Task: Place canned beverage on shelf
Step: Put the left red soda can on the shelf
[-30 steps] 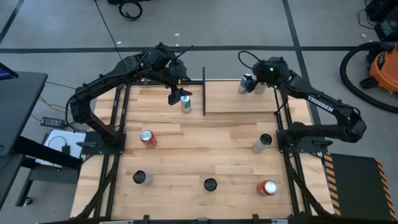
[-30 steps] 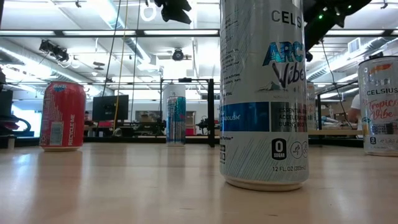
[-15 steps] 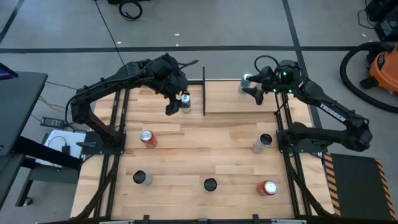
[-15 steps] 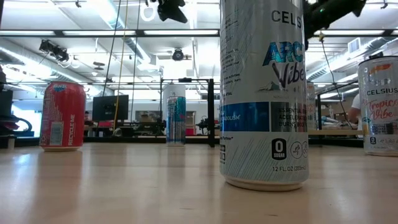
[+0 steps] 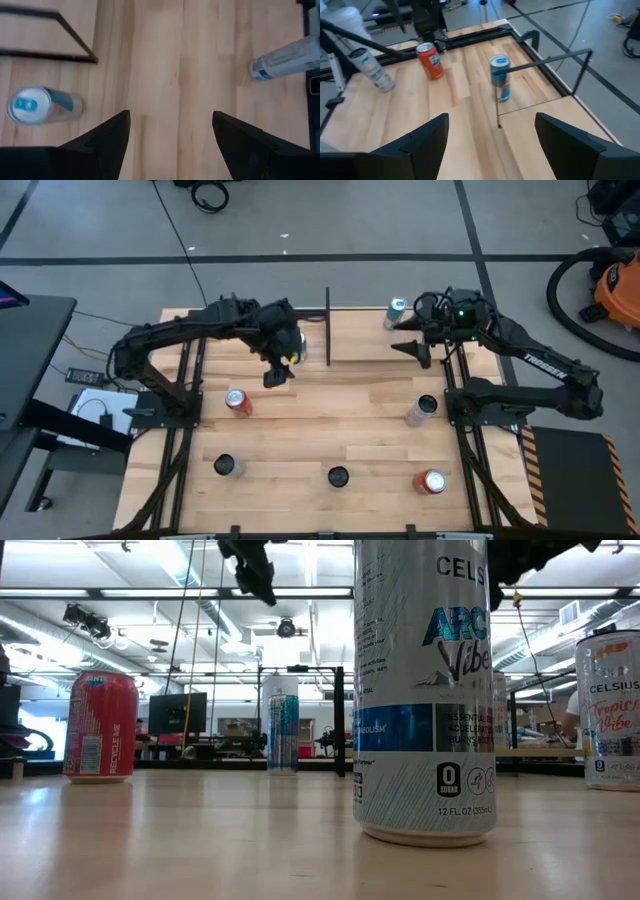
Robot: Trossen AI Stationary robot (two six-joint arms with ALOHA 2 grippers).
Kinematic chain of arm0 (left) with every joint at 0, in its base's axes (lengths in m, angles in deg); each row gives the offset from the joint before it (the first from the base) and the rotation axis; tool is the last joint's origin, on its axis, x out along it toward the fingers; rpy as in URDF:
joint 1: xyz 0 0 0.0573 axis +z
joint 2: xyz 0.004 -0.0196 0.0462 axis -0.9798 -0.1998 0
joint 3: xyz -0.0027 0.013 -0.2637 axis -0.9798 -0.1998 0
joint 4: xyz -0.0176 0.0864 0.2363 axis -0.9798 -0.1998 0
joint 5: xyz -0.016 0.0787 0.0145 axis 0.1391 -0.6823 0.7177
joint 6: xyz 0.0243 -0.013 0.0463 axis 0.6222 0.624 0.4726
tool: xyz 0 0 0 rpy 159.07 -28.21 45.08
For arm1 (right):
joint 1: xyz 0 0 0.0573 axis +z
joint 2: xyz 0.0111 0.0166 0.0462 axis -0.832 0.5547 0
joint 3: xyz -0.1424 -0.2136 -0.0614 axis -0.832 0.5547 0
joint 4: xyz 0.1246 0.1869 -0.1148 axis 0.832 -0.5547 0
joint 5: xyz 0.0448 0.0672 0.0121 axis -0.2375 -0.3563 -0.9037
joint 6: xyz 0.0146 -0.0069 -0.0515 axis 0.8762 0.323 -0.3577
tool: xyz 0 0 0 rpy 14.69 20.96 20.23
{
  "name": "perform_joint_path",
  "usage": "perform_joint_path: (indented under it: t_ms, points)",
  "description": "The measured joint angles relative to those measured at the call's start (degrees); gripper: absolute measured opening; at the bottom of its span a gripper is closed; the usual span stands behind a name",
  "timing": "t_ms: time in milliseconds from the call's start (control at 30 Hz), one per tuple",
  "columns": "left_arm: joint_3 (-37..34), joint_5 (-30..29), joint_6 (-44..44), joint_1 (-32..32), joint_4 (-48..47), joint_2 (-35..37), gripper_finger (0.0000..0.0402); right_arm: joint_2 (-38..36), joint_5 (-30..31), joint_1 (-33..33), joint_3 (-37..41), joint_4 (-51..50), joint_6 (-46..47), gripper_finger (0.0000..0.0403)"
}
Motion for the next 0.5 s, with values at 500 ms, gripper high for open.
perform_joint_path:
  t_ms: [500]
  points:
    - [-1.49, -2.94, -7.55, -6.2, 0.78, 0.0, 0.0284, 0.14, 0.41, 2.78, 0.0, -0.12, -0.13, 0.0305]
